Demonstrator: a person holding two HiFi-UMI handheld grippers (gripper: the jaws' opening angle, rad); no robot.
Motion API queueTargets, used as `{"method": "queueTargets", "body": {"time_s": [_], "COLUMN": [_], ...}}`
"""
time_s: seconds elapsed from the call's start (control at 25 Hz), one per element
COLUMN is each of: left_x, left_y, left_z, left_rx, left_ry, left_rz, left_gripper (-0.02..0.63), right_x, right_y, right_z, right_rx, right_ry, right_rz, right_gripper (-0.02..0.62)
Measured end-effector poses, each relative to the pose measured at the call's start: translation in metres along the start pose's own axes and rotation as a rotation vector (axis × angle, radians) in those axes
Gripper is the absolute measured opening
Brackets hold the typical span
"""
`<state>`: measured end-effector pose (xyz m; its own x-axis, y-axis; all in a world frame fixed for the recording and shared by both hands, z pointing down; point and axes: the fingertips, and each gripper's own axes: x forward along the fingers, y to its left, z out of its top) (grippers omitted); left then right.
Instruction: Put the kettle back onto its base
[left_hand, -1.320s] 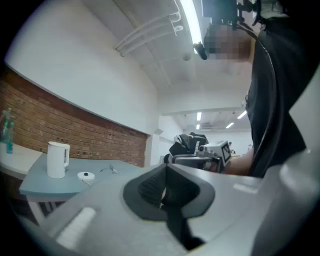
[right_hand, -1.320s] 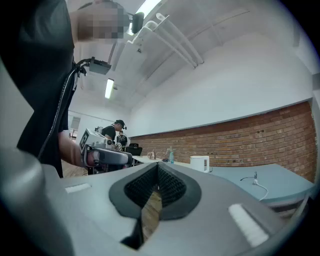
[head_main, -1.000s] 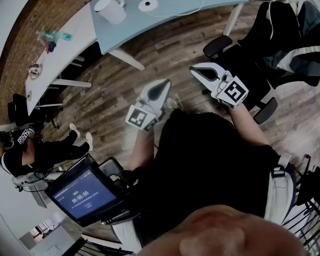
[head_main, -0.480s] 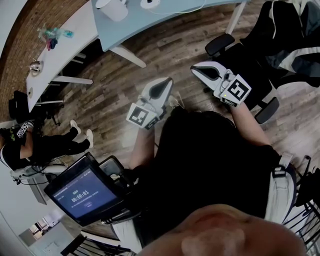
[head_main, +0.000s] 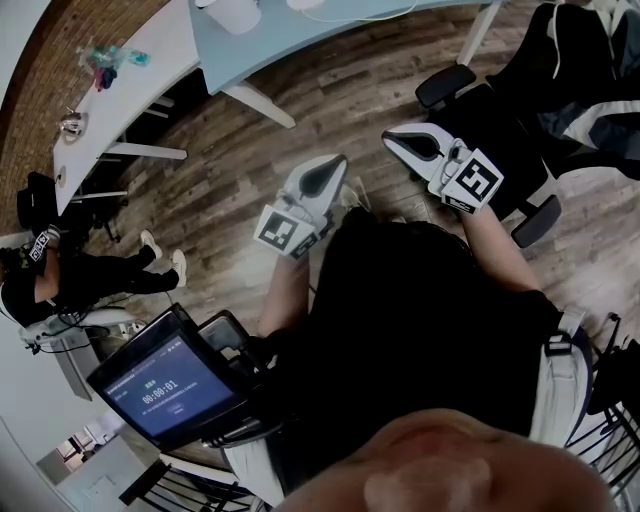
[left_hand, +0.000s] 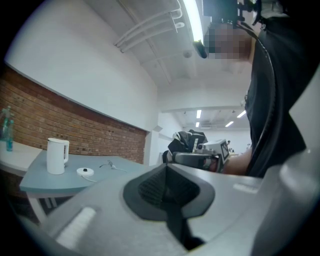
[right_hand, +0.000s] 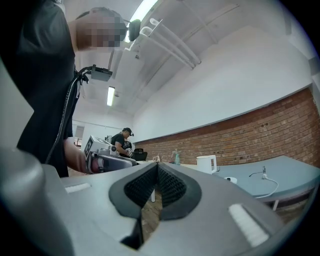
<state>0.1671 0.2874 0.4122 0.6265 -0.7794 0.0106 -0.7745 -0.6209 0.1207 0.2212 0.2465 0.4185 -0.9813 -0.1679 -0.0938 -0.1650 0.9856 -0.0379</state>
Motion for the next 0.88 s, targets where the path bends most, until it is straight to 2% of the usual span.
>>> {"method": "queueTargets", "body": {"time_s": [0.28, 0.88], "left_x": [0.002, 0.012], "left_y": [0.005, -0.007], "left_z": [-0.005, 0.000], "left_rx": [-0.014, -0.031], "left_ry": [0.015, 0.012], "left_rz": [-0.008, -0.019], "left_gripper": [0.002, 0.002], "right_x": [0.004, -0.002], "right_y": [-0.003, -0.005], "right_z": [-0.008, 0.001], "right_rx": [0.024, 0.041], "right_ry": [0.006, 0.006], "right_rz": [-0.003, 0.011], "right_gripper": [0.003, 0.003]}}
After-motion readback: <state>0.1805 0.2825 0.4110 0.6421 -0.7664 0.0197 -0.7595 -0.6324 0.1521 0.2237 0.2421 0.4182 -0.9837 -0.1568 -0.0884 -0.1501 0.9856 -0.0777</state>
